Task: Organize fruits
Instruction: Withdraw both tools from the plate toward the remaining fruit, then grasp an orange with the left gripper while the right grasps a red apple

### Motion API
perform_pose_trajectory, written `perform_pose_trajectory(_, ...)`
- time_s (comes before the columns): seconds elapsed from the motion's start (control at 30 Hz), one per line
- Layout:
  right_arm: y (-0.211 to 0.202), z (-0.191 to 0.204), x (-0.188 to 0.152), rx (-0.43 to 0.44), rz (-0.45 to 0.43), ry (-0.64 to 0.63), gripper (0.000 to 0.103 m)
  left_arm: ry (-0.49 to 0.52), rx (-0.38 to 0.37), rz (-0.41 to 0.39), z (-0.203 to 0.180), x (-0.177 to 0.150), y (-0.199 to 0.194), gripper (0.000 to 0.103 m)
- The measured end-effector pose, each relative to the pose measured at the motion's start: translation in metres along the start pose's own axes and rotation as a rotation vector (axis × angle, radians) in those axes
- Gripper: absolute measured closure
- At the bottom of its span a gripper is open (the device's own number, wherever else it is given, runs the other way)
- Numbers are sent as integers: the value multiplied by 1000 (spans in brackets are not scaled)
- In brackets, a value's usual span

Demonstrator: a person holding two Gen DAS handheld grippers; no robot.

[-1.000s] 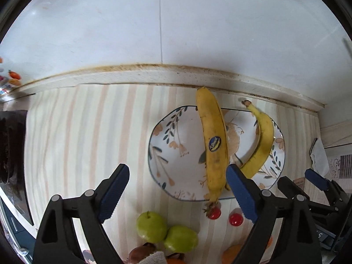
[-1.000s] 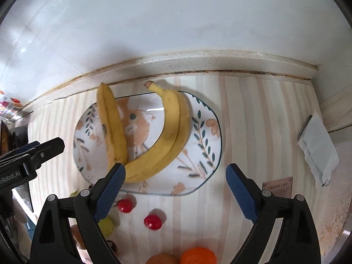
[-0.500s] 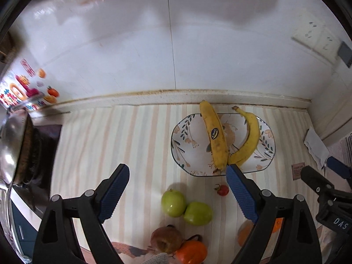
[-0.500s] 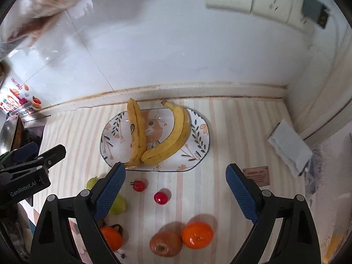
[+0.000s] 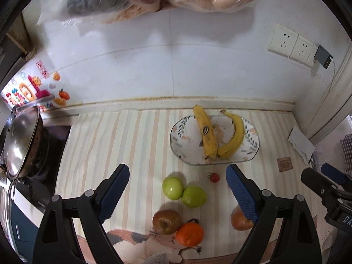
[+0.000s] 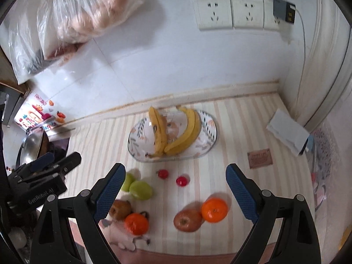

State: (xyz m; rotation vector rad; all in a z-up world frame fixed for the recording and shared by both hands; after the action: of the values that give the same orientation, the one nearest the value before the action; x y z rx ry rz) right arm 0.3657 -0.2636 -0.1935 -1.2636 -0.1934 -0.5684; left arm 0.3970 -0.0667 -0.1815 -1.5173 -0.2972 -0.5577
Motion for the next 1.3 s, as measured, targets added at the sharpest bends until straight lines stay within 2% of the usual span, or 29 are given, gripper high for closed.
perform_pose_trajectory(0.13, 29, -11, -32, 4, 109, 26, 8, 19, 34, 77, 10, -28, 18, 13)
perform_pose_trajectory(0.37, 94, -45, -94, 50, 314, 162, 8, 36, 72, 297, 20, -103, 72, 13)
perform_pose_trajectory(0.6, 158, -57, -136, 55, 461, 217, 10, -7, -78, 537, -15, -169, 117, 13)
perform_pose_trajectory(0.83, 189, -48, -155, 20, 514, 162, 15, 48, -67, 621, -42, -190, 143, 13)
perform_pose_trajectory(0.97, 202, -54, -157, 6, 528, 168, 31, 59, -67, 652, -57, -196, 156, 13)
perform_pose_trajectory(1.03, 203, -53, -158, 18, 525, 160, 32, 66, -76, 661, -66, -200, 162, 13)
perform_pose_trajectory(1.1, 203, -53, -159, 31, 520, 142, 32, 74, -70, 657, -71, -201, 167, 33)
perform_pose_trajectory(1.13, 202, -52, -160, 37, 521, 139, 32, 78, -53, 648, -70, -201, 168, 39)
perform_pose_trajectory(1.3, 191, -53, -167, 43, 557, 102, 32, 59, -89, 623, -77, -198, 165, 39)
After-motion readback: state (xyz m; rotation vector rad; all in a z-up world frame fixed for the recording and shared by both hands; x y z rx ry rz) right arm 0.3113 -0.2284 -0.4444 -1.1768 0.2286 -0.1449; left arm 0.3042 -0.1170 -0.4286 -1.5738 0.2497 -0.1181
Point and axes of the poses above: each gripper's, at about its wrist camera, not at the fingertips, and y roughly the way its jaws point, z to its left, x to its top, the point moved 8 cm from there along y, roughly the way its jaws point, and after that the axes turned 4 degrees about y, right-handed, at the moved point
